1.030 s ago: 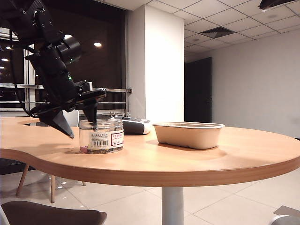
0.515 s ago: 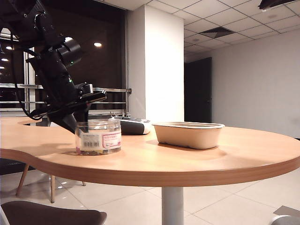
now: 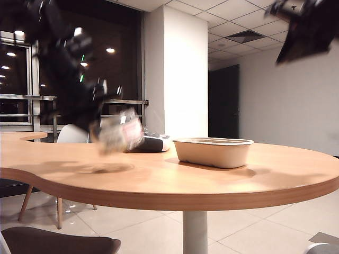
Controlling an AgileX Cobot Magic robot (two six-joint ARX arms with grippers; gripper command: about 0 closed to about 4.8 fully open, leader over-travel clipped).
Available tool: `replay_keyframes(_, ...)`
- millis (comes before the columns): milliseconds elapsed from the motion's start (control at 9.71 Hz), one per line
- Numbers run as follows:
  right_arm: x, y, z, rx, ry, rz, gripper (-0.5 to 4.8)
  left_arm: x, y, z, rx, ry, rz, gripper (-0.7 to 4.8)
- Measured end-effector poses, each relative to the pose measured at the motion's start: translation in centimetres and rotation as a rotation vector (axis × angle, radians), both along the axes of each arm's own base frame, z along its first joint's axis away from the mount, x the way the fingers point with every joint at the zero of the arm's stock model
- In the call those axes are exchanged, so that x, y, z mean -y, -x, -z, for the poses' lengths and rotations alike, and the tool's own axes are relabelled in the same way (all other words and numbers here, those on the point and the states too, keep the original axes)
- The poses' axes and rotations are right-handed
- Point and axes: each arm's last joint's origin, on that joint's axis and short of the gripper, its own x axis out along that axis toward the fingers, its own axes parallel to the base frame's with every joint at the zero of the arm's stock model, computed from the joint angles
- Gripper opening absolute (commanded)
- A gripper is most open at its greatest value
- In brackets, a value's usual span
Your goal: Pick up the box filled with clips, pour some clips from it into the rectangular paper box, and then put the clip box back on the table.
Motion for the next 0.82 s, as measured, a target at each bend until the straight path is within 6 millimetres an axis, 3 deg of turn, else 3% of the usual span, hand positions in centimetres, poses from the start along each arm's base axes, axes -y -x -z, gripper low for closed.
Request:
replay_keyframes(309,-0.8,-4.5,5.0,-0.065,-0.111,-0.039,1.89,2.8,-1.0,-8.7,0.265,-0.101,0.049,-0.05)
replay_keyframes(412,-1.0,-5.9,7.4,-0.103,-0.125,-0.048,1.89,3.1,-0.9,-9.2,0.281,-0.107,0.051,-0.05)
replay_keyframes(824,-1.3,-7.9,11.4,-0.150,-0.162,-0.042,1.89,4.0,-0.6,-9.2,0.280,-0.118,0.064,-0.05)
